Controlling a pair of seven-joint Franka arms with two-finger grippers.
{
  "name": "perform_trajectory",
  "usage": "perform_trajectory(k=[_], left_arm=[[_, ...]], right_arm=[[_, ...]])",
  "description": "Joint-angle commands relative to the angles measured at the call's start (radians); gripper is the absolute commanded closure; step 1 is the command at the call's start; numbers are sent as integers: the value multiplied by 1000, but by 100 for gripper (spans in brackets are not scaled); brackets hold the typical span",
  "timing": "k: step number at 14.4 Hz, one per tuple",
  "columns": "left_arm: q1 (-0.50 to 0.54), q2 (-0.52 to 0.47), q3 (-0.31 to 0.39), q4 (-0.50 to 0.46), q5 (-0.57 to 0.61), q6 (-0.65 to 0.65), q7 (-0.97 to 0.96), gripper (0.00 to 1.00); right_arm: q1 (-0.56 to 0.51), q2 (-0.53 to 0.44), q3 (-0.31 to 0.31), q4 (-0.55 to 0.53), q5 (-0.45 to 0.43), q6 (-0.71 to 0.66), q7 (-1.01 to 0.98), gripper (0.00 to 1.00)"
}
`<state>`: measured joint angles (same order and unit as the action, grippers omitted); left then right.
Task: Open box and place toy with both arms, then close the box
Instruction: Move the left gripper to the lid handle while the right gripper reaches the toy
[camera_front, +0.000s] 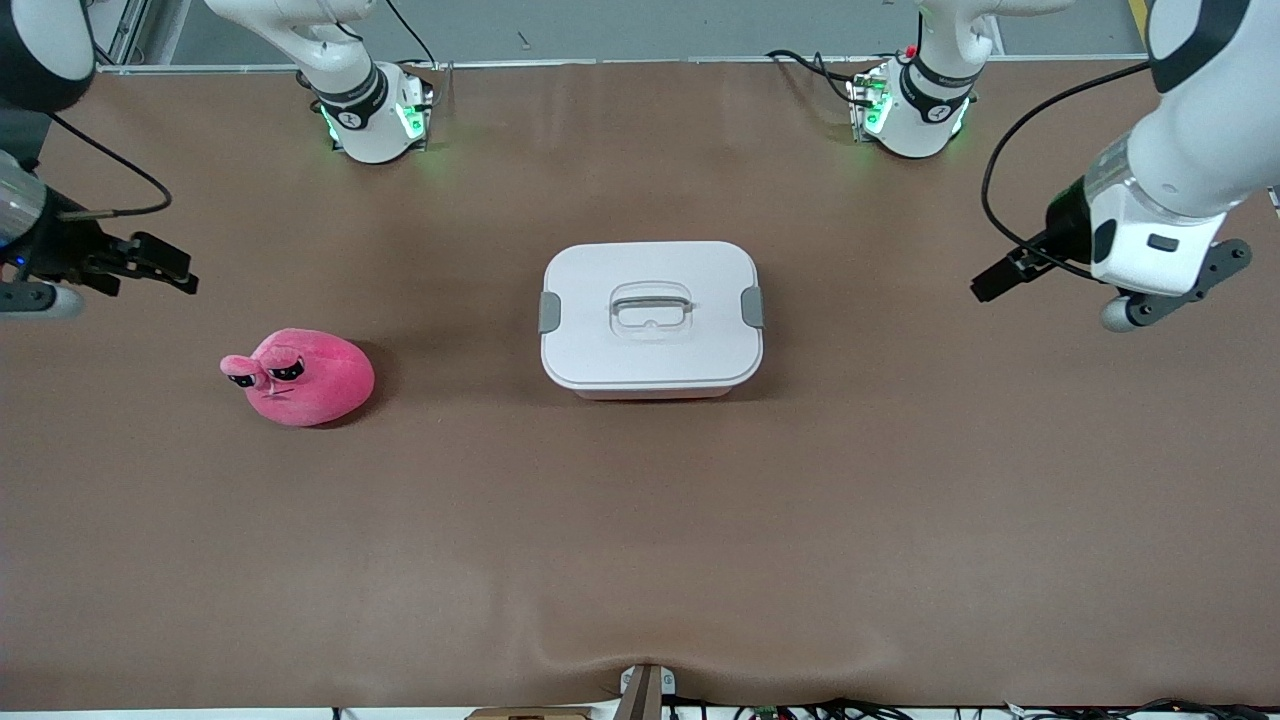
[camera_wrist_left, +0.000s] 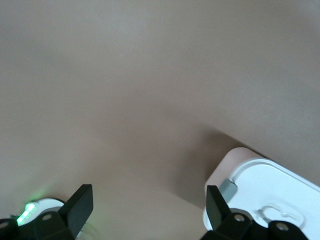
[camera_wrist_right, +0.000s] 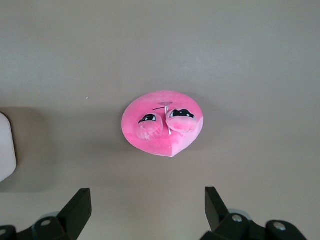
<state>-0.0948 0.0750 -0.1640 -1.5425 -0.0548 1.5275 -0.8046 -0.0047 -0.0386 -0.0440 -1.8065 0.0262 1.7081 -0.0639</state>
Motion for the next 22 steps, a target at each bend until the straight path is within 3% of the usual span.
perform_trajectory(k=[1, 5, 14, 22], left_arm=[[-42, 17, 1, 24, -19, -13, -120, 0], [-54, 34, 1, 24, -98, -13, -260, 0], [-132, 58, 1, 19, -97, -6, -435, 0], [-239, 97, -2, 5, -82, 65, -790, 0]], right_arm=[[9, 16, -5, -33, -3, 40, -13, 0], [12, 31, -4, -65, -2, 82, -16, 0], [17, 31, -4, -188, -2, 223, -161, 0], [35, 55, -5, -338, -2, 473, -347, 0]])
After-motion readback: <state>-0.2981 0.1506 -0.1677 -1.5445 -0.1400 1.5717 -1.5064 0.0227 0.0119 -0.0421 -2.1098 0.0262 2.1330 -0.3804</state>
